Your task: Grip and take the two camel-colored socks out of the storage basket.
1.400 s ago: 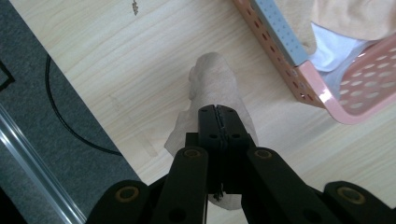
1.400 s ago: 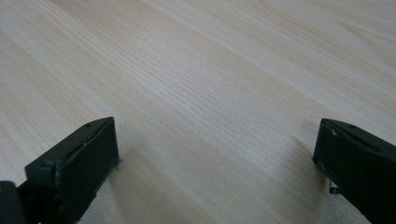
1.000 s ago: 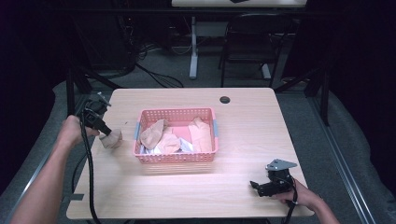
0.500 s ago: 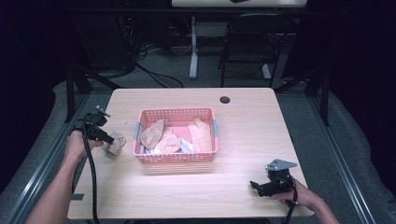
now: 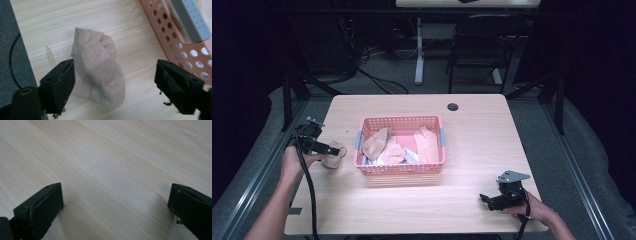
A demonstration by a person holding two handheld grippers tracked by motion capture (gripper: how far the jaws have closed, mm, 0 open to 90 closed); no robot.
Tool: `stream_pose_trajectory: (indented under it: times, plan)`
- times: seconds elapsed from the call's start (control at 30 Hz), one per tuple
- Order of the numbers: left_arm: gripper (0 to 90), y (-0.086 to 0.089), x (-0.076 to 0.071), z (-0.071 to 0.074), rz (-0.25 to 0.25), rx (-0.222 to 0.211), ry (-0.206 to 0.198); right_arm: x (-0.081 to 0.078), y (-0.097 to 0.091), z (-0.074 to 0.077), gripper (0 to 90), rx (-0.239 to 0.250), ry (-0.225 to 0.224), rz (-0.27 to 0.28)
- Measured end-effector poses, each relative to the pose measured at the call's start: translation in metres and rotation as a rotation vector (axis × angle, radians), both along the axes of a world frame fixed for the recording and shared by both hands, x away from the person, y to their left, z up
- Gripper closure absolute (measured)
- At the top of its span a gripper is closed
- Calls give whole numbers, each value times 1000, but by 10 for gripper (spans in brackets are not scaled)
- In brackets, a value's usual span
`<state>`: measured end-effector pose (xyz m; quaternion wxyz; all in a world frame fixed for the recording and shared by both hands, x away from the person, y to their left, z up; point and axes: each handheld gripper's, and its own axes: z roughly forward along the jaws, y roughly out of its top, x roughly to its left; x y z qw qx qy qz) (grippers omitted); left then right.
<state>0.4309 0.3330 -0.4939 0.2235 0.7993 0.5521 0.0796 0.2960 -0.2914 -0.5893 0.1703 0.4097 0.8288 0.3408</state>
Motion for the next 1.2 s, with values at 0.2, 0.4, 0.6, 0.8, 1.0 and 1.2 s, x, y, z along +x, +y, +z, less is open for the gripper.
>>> stream_pose_trajectory:
  times: [0.2,0.4,0.6,0.8,1.0,1.2]
  plan:
    - [28,-1,-14,10,-14,12,-58,0,0,0,0,1,0,0]
    - [3,-1,-32,20,5,-9,-141,0,0,0,0,0,0,0]
    - [0,-4,-51,30,-8,-30,-229,0,0,0,0,0,0,0]
    - [1,-12,-65,38,-26,-53,-301,0,0,0,0,-2,-2,0]
    - [1,-31,-66,47,-77,-56,-331,0,0,0,0,-1,-1,0]
    - [1,-58,-54,54,-173,-35,-311,0,0,0,0,-1,-1,0]
